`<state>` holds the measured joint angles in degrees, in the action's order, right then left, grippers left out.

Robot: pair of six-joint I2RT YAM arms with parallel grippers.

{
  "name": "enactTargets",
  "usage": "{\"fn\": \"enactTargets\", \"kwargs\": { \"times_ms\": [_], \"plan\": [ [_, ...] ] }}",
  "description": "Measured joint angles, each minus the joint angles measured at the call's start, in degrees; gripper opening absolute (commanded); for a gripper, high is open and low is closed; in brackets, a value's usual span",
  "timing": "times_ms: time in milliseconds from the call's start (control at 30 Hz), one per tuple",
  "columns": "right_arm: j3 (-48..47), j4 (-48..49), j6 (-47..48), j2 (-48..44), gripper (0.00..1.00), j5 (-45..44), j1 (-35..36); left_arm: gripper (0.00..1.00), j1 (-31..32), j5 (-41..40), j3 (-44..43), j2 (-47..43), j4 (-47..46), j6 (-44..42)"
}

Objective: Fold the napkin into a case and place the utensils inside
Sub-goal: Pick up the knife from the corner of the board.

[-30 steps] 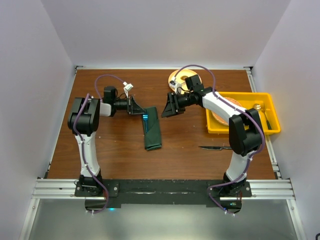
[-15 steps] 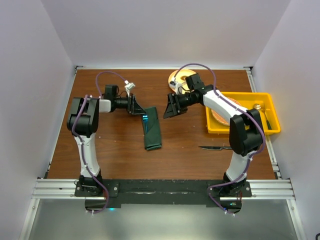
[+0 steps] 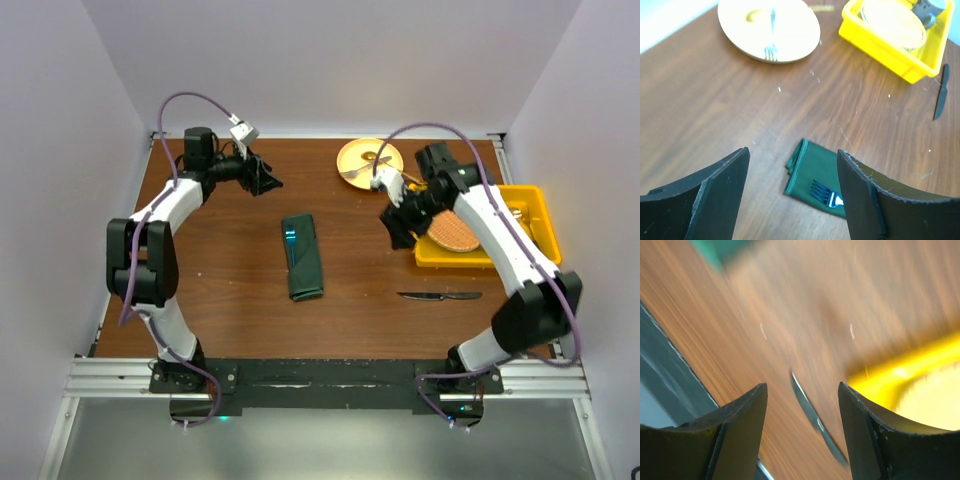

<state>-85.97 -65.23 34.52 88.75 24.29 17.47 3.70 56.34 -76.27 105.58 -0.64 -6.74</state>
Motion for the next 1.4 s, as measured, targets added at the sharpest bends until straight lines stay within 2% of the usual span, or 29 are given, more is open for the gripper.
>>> {"fn": "enactTargets", "kwargs": {
  "times_ms": [100, 200, 400, 633, 1000, 1133, 1233, 1267, 1300, 1400],
  "plan": [
    [7.3, -4.9, 9.5, -7.2, 0.58, -8.6, -0.2, 0.76, 0.0, -0.4, 0.0, -4.0, 2.0, -1.0],
    [14.7, -7.5, 17.3, -11.1, 0.50, -16.2, -0.4, 0.76, 0.0, -0.3, 0.7, -7.1, 2.9, -1.0],
    [30.3, -3.3, 26.5, -11.2, 0.43, -27.2, -0.6, 0.77, 0.0, 0.5, 4.1, -11.3, 3.4, -0.2],
    [36.9, 8.2, 30.3, -7.5, 0.42, -32.8, -0.7, 0.77, 0.0, 1.4, 7.6, -14.6, 3.0, 2.3],
    [43.4, 18.9, 34.0, -5.9, 0.40, -33.8, -0.8, 0.77, 0.0, 1.7, 9.6, -16.7, 0.3, 6.1],
    [46.2, 21.2, 35.3, -6.0, 0.33, -34.3, -1.0, 0.77, 0.0, 1.7, 9.6, -17.1, -0.1, 7.2],
    [47.1, 21.6, 36.6, -6.8, 0.15, -34.3, -1.5, 0.77, 0.0, 1.7, 9.6, -17.2, -0.2, 7.7],
    [47.4, 21.6, 36.9, -7.1, 0.04, -34.3, -1.7, 0.77, 0.0, 1.7, 9.6, -17.2, -0.3, 7.7],
    [47.6, 21.7, 37.5, -7.4, 0.00, -34.3, -2.0, 0.77, 0.0, 1.7, 9.6, -17.2, -0.4, 7.8],
    [47.4, 21.3, 38.6, -7.6, 0.00, -33.6, -2.5, 0.77, 0.0, 1.6, 9.6, -17.2, -0.8, 8.7]
  ]
}}
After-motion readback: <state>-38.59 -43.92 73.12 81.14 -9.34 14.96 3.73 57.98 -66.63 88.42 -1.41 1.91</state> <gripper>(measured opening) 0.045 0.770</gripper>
